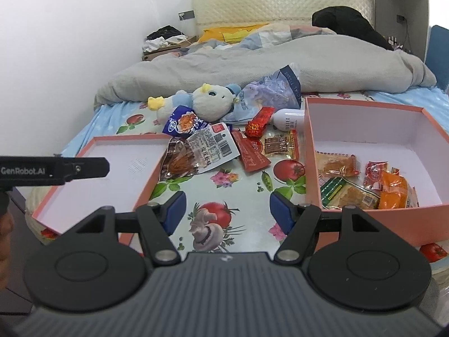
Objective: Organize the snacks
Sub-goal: 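Withdraw both grippers from the box back over the snack pile, then grasp the white printed shrimp-flavour packet with the left gripper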
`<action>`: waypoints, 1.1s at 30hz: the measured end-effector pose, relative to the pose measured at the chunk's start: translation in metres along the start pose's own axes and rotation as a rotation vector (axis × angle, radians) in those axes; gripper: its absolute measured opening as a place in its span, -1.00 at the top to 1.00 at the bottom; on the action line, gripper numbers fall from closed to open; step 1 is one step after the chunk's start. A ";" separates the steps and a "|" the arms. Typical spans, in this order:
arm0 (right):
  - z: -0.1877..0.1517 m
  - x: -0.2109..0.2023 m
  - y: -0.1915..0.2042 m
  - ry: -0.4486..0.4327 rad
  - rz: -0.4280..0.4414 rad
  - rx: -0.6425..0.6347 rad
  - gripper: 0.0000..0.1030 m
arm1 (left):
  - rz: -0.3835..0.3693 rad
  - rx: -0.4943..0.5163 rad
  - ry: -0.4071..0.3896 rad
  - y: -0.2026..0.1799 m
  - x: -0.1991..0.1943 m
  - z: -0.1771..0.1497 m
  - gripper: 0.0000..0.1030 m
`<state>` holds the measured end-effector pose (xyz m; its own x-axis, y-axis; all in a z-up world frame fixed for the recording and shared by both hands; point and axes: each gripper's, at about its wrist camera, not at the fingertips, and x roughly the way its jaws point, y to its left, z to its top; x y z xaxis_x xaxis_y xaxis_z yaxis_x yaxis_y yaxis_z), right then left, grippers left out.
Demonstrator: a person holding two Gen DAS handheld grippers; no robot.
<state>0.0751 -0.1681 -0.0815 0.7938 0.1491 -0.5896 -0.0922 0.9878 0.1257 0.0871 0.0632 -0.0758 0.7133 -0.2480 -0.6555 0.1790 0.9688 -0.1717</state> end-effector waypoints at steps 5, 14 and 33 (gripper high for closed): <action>0.002 0.022 0.003 0.017 -0.005 -0.017 -0.33 | 0.022 0.018 0.037 0.010 0.025 0.002 -0.49; 0.003 0.067 -0.003 0.050 -0.009 -0.020 -0.32 | 0.066 0.070 0.107 0.021 0.084 0.000 -0.49; 0.024 0.189 -0.030 0.158 -0.080 -0.022 -0.29 | 0.072 0.442 0.146 0.009 0.200 0.031 -0.49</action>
<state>0.2424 -0.1709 -0.1771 0.6948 0.0731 -0.7155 -0.0469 0.9973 0.0564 0.2523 0.0226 -0.1854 0.6378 -0.1472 -0.7560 0.4262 0.8850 0.1873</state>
